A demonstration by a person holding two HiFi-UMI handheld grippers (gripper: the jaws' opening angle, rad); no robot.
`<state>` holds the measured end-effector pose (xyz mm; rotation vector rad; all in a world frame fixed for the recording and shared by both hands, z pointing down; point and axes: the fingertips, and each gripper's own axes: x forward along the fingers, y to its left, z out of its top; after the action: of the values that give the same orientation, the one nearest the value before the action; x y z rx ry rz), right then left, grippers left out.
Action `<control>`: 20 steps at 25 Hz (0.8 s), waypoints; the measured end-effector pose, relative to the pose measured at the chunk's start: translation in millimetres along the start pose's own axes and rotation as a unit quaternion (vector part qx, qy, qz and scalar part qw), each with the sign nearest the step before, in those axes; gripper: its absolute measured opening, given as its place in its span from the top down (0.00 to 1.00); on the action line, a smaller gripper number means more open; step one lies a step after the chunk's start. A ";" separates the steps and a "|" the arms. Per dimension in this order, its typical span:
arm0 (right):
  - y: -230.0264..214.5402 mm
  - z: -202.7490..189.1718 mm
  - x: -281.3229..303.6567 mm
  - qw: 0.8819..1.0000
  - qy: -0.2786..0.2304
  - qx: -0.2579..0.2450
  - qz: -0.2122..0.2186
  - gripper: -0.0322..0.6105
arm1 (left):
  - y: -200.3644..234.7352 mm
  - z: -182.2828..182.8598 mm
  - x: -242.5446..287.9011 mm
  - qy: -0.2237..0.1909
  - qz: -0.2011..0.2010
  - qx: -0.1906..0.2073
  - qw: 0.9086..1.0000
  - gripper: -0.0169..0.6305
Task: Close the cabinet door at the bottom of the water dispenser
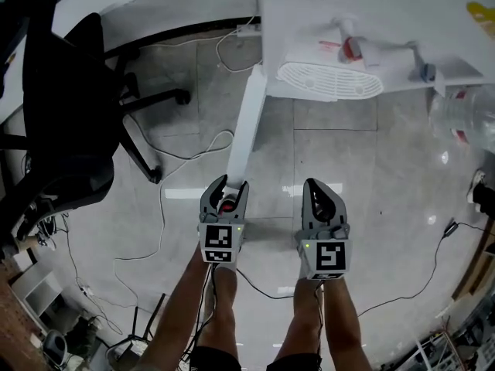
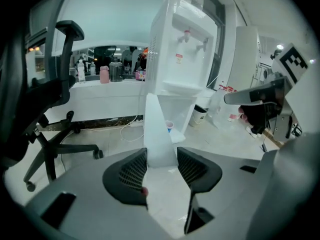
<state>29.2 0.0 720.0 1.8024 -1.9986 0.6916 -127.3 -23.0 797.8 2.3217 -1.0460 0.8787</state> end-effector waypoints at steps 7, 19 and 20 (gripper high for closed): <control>-25.4 -6.1 -13.4 1.000 -0.003 0.019 -0.005 0.93 | -38.9 -2.1 5.6 0.010 -0.021 0.005 1.000 0.64; -68.2 -14.6 -32.0 0.999 -0.006 0.042 -0.014 0.93 | -95.0 3.5 19.9 0.020 -0.054 0.013 0.998 0.64; -71.9 -16.2 -32.7 0.999 -0.006 0.044 -0.015 0.93 | -99.7 4.6 22.2 0.021 -0.058 0.018 0.998 0.64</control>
<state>103.5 31.2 722.9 1.8863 -1.9728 0.7715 -36.8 24.5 797.0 2.3568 -0.8752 0.9030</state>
